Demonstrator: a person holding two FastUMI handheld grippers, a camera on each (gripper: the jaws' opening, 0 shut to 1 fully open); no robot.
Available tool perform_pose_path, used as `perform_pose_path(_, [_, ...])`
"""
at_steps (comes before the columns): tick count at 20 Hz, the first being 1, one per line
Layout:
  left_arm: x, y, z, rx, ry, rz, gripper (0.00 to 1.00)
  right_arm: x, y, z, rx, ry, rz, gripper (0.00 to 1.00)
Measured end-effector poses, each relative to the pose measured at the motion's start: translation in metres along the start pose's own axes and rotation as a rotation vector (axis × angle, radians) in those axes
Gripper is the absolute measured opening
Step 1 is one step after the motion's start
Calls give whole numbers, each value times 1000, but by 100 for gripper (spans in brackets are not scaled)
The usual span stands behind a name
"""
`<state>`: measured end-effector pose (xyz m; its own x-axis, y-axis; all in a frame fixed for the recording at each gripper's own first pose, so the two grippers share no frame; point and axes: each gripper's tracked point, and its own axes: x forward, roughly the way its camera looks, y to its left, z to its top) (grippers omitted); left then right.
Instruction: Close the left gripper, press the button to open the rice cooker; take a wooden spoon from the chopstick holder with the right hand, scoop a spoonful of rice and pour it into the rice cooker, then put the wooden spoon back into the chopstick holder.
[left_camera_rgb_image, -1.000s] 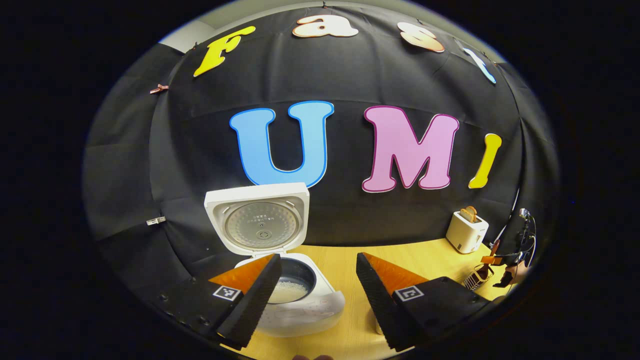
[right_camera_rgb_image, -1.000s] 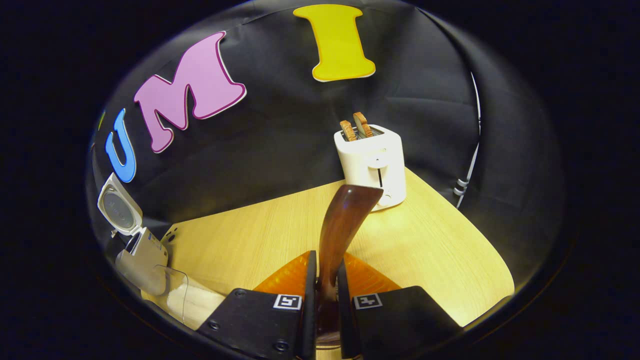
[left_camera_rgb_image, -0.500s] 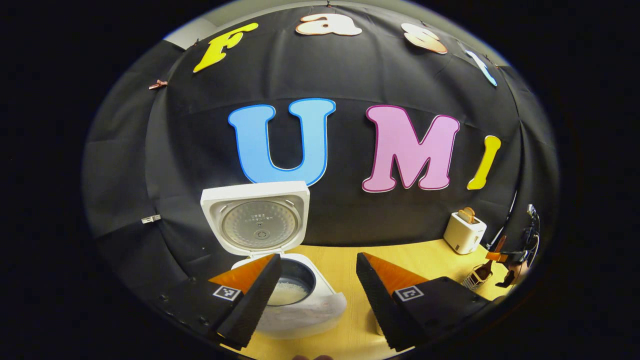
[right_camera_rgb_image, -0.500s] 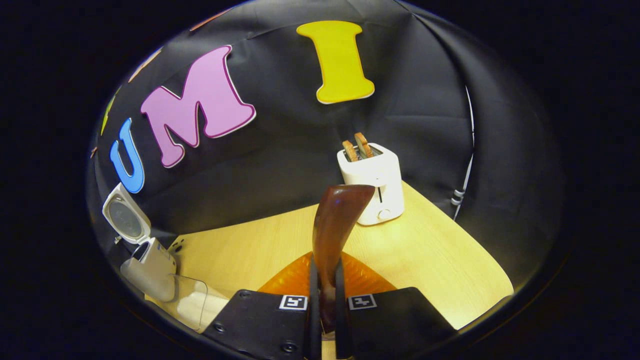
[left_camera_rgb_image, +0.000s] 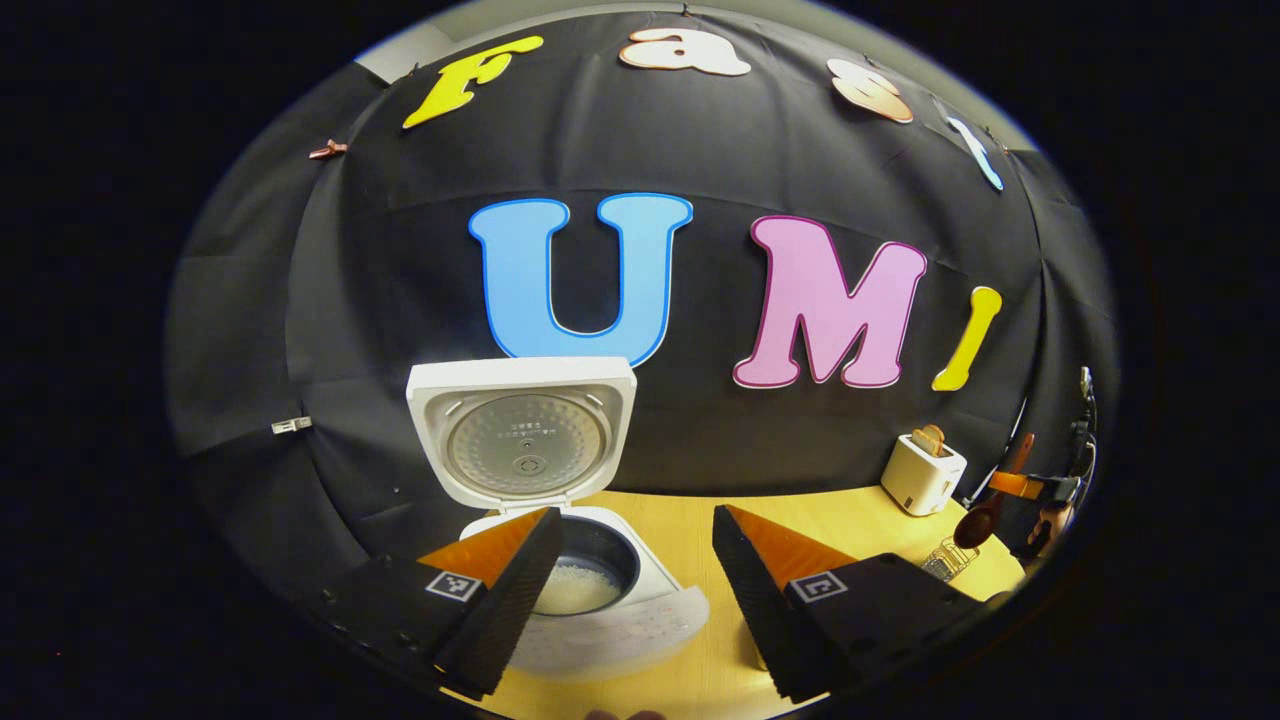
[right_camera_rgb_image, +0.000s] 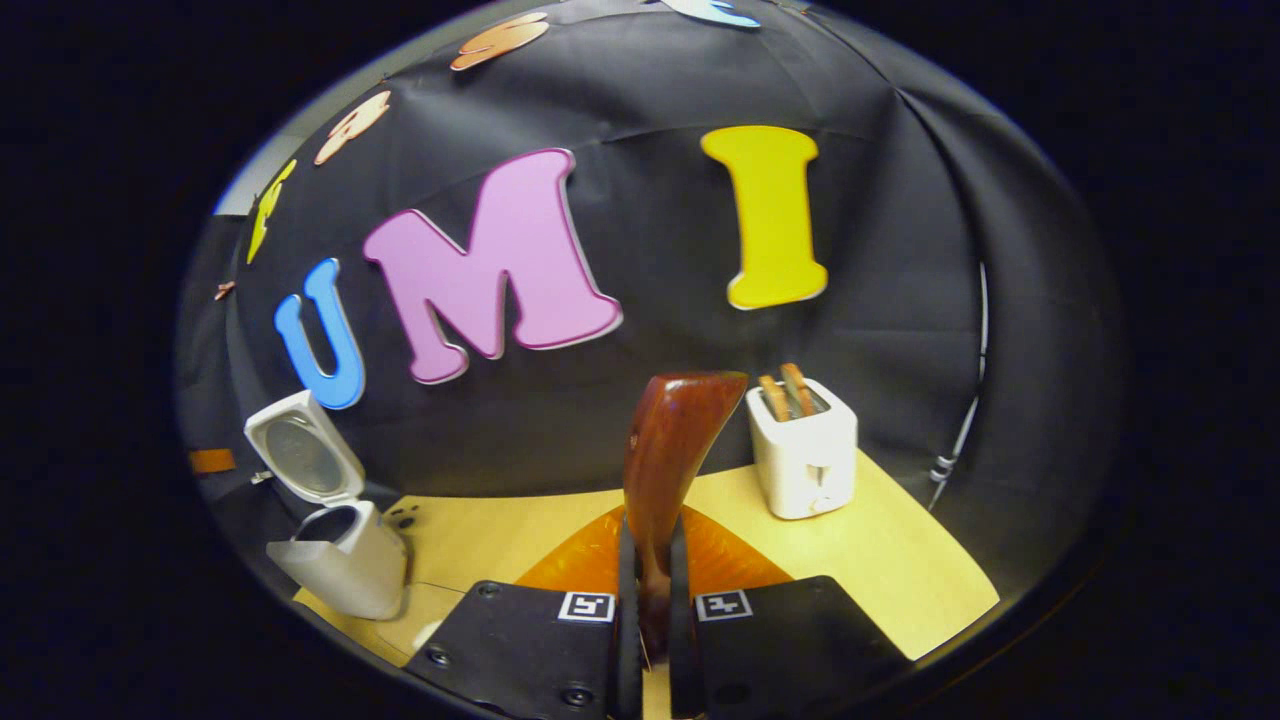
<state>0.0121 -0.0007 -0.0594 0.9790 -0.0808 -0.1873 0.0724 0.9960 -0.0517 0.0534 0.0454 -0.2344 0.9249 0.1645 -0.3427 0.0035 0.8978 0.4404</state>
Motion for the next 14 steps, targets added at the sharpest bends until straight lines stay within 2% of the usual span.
perform_pose_path(3, [3, 17, -3, -15, 2, 0, 96, 2, 63, -16, -2, 17, 76, 14])
perform_pose_path(7, [5, 38, -3, -15, -2, -11, 96, 15, 124, -72, -103, 88, 136, 15])
perform_pose_path(10, [7, 53, -1, -14, -5, -20, 96, 26, 139, -117, -246, 152, 123, 14])
perform_pose_path(14, [9, 67, -3, 3, -3, -31, 96, 36, 132, -165, -420, 205, 28, 15])
